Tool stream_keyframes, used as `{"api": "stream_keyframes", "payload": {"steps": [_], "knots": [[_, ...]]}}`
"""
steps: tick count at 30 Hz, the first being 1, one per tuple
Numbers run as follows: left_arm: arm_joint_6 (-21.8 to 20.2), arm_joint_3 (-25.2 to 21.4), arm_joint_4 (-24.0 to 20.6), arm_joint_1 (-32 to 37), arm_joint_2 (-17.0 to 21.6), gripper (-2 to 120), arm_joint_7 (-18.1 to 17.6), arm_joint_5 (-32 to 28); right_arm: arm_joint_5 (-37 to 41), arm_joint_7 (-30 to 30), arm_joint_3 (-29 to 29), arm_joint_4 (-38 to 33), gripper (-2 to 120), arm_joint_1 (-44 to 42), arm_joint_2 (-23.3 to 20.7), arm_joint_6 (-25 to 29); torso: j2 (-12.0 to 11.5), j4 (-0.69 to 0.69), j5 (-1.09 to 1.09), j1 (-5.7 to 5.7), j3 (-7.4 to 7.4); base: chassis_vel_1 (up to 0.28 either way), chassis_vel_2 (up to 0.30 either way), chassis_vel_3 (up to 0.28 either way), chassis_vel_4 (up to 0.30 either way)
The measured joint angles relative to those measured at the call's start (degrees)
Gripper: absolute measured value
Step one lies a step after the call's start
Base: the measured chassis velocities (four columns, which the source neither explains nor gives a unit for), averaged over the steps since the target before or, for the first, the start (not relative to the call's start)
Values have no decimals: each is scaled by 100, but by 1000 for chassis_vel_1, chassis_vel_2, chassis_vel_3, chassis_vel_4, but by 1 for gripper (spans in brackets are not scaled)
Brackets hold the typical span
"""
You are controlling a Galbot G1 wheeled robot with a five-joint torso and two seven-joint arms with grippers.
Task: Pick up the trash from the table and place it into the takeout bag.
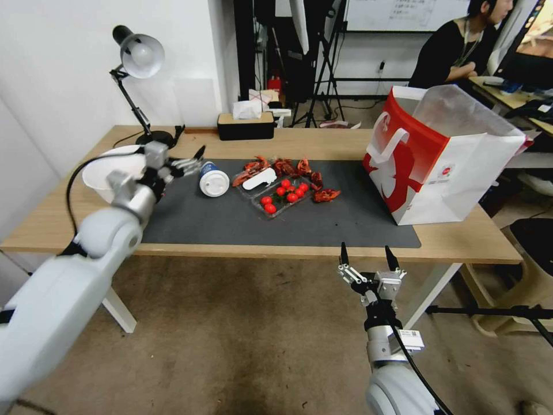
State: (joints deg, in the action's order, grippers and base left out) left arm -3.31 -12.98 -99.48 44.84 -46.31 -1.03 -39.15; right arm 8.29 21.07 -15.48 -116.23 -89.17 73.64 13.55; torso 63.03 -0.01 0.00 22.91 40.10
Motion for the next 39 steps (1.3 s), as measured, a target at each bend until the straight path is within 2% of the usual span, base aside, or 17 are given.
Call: {"api": "stream_keyframes", "payload": {"steps": [1, 2, 4, 6, 7, 9, 10, 12, 14, 15, 18, 20, 24, 31, 39], "knots": [[6, -162, -99, 198, -16, 100, -4, 43, -5, -3, 3, 7, 100, 0, 3, 3, 0, 0, 0, 0, 0, 0, 0, 0, 0], [22, -532, -348, 751, -51, 100, -4, 169, -24, -11, 11, 25, 100, 1, 6, 16, 0, 1, -1, 0, 0, 0, 0, 0, 0], [27, -587, -382, 836, -58, 100, -4, 190, -27, -11, 11, 28, 100, 2, 9, 18, 0, 1, 0, 0, 0, 0, 0, 0, 0], [133, -1072, -598, 1556, -193, 100, -15, 432, -40, -12, 17, 41, 100, 0, 12, 34, 0, 1, -1, 0, 0, 0, 0, 0, 0], [133, -1072, -598, 1556, -193, 100, -15, 432, -40, -12, 17, 41, 100, 0, 12, 34, 0, 1, -1, 0, 0, 0, 0, 0, 0], [237, -1656, -854, 2268, -480, 100, -18, 656, -48, -13, 39, 40, 100, -14, 15, 40, 0, 0, 1, 0, 0, 0, 0, 0, 0], [237, -1656, -854, 2268, -480, 100, -18, 656, -48, -13, 39, 40, 100, -14, 15, 40, 0, 0, 1, 0, 0, 0, 0, 0, 0], [382, -2099, -1061, 2927, -783, 100, -11, 878, -55, -13, 47, 34, 100, -35, 9, 50, 0, 1, 0, 0, 0, 0, 0, 0, 0], [443, -2227, -1130, 3159, -898, 100, -4, 984, -56, -12, 47, 34, 100, -42, 7, 56, 0, 0, 1, 0, 0, 0, 0, 0, 0], [576, -2387, -1215, 3554, -1085, 100, 33, 1171, -56, -12, 53, 35, 100, -46, 6, 61, 0, 1, 1, 0, 0, 0, 0, 0, 0], [681, -2440, -1256, 3853, -1196, 100, 69, 1282, -56, -12, 67, 41, 100, -43, 7, 62, 0, 1, 1, 0, 0, 0, 0, 0, 0], [994, -2481, -1262, 4280, -1419, 100, 132, 1611, -57, -12, 100, 82, 100, -17, 17, 64, 0, 2, 2, 0, 0, 0, 0, 0, 0], [1207, -2478, -1262, 4541, -1587, 100, 160, 1795, -65, -13, 128, 111, 100, -18, 37, 66, 0, 1, 1, 1, 0, 0, 0, 0, 0], [1526, -2416, -1198, 4739, -1729, 100, 199, 1914, -83, -4, 132, 121, 100, -58, 58, 66, -1, 1, 0, 1, 1, 0, 0, 0, 0], [1593, -2382, -1125, 4725, -1727, 100, 224, 1913, -86, 1, 132, 136, 100, -54, 59, 66, -1, 1, 0, 1, 1, 0, 0, 0, 0]]}}
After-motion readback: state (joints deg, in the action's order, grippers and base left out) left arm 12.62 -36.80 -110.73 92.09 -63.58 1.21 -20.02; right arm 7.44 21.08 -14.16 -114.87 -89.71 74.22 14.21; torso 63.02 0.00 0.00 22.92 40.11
